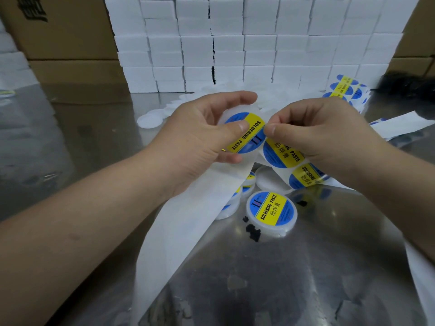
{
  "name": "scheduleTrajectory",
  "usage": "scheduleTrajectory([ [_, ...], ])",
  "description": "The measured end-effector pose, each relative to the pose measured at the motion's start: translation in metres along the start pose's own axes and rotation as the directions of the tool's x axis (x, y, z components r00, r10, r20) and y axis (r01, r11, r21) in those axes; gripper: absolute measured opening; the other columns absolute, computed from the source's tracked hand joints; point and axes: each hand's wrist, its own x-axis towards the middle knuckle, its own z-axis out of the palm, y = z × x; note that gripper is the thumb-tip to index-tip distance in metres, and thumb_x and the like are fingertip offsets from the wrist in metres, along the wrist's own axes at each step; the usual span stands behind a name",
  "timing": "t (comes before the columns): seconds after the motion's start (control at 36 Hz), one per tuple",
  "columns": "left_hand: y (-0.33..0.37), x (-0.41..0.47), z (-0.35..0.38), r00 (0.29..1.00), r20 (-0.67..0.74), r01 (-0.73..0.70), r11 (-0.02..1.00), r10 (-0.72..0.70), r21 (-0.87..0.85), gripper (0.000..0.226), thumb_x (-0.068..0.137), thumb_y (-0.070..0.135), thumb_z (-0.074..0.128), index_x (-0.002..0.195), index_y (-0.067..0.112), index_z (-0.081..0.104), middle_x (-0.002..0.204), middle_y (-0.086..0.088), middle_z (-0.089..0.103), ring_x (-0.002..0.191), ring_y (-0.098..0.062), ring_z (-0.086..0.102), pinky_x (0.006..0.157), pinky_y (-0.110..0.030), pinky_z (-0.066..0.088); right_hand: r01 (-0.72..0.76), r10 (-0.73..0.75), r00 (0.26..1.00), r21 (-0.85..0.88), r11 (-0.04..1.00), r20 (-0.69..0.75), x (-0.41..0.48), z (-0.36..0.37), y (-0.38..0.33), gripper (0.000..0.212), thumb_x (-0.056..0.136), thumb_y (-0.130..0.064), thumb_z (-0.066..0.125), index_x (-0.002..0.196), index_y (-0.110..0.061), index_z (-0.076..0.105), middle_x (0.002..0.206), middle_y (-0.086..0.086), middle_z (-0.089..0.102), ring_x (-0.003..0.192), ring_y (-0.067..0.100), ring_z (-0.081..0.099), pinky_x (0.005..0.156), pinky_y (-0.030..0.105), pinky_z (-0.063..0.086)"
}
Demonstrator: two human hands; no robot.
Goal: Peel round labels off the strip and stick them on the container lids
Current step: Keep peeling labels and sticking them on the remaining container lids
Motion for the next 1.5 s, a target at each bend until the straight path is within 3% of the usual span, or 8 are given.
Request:
scheduleTrajectory([
  [0.14, -0.0013, -0.0001, 0.0008, 1.0, -0.003, -0.013, 0.999, 0.013, 0.036, 0.031, 0.086, 0.003, 0.057, 0.092, 0.033, 0.064, 0.085, 0.013, 0.068, 0.078, -0.011, 0.068, 0.057, -0.023, 0.056, -0.004, 0.004, 1.0, -0.013, 1.0, -0.022, -0.0006, -0.0007, -0.0006, 0.013, 0.075, -0.029, 0.064, 0.062, -0.029, 0.068, 0.062, -0.011, 0.066, 0.052, -0.002, 0.053, 0.052, 0.017, 0.045],
  [0.39, -0.0017, 0.0, 0.0004, 1.0, -0.008, -0.017, 0.998, 0.018, 0.06, 0.033, 0.087, 0.003, 0.057, 0.091, 0.034, 0.065, 0.089, 0.014, 0.069, 0.081, -0.01, 0.068, 0.058, -0.023, 0.056, -0.021, 0.02, 0.999, -0.03, 0.999, -0.03, -0.0009, -0.0011, -0.0031, 0.015, 0.078, -0.026, 0.065, 0.062, -0.024, 0.067, 0.07, -0.008, 0.069, 0.056, 0.001, 0.056, 0.058, 0.025, 0.049],
  [0.67, -0.0027, -0.0003, 0.0011, 1.0, -0.021, -0.014, 0.998, 0.015, 0.066, 0.033, 0.088, 0.002, 0.056, 0.089, 0.034, 0.065, 0.084, 0.015, 0.069, 0.079, -0.01, 0.069, 0.055, -0.022, 0.055, -0.02, 0.018, 0.999, -0.056, 0.998, -0.033, -0.0019, 0.0001, -0.0041, 0.015, 0.077, -0.027, 0.063, 0.062, -0.026, 0.066, 0.07, -0.011, 0.068, 0.055, -0.001, 0.056, 0.055, 0.019, 0.048],
  [0.89, -0.0023, -0.0006, 0.0012, 1.0, -0.03, -0.006, 0.997, 0.009, 0.079, 0.034, 0.088, 0.002, 0.055, 0.091, 0.034, 0.065, 0.088, 0.013, 0.069, 0.08, -0.009, 0.068, 0.054, -0.021, 0.054, -0.023, 0.022, 0.999, -0.047, 0.999, -0.028, -0.0009, 0.0006, -0.0022, 0.021, 0.078, -0.025, 0.065, 0.057, -0.029, 0.065, 0.055, -0.017, 0.064, 0.048, -0.004, 0.054, 0.046, 0.009, 0.042],
  [1.17, -0.0026, -0.0007, 0.0013, 0.999, -0.04, -0.007, 0.994, 0.011, 0.106, 0.037, 0.089, 0.001, 0.054, 0.089, 0.036, 0.065, 0.087, 0.015, 0.069, 0.082, -0.009, 0.068, 0.054, -0.021, 0.053, -0.028, 0.025, 0.999, -0.095, 0.995, -0.032, -0.0011, 0.0013, -0.002, 0.017, 0.077, -0.029, 0.065, 0.06, -0.028, 0.065, 0.07, -0.01, 0.067, 0.053, -0.003, 0.054, 0.05, 0.014, 0.045],
  [1.39, -0.0018, -0.0011, 0.0013, 0.998, -0.058, -0.026, 0.988, 0.035, 0.154, 0.042, 0.087, -0.003, 0.053, 0.088, 0.037, 0.065, 0.088, 0.018, 0.068, 0.082, -0.006, 0.067, 0.053, -0.02, 0.052, -0.031, 0.028, 0.999, -0.094, 0.995, -0.028, -0.0007, 0.0017, -0.0022, 0.015, 0.074, -0.031, 0.065, 0.06, -0.029, 0.065, 0.068, -0.013, 0.067, 0.052, -0.003, 0.055, 0.049, 0.013, 0.045],
  [1.5, -0.0011, -0.0009, 0.0012, 0.997, -0.073, -0.026, 0.987, 0.038, 0.161, 0.047, 0.084, -0.007, 0.05, 0.084, 0.037, 0.066, 0.085, 0.021, 0.067, 0.08, -0.005, 0.066, 0.052, -0.02, 0.052, -0.045, 0.043, 0.998, -0.071, 0.996, -0.035, -0.0012, 0.0014, -0.0015, 0.016, 0.069, -0.038, 0.063, 0.064, -0.024, 0.068, 0.07, -0.001, 0.067, 0.054, 0.002, 0.054, 0.052, 0.022, 0.047],
])
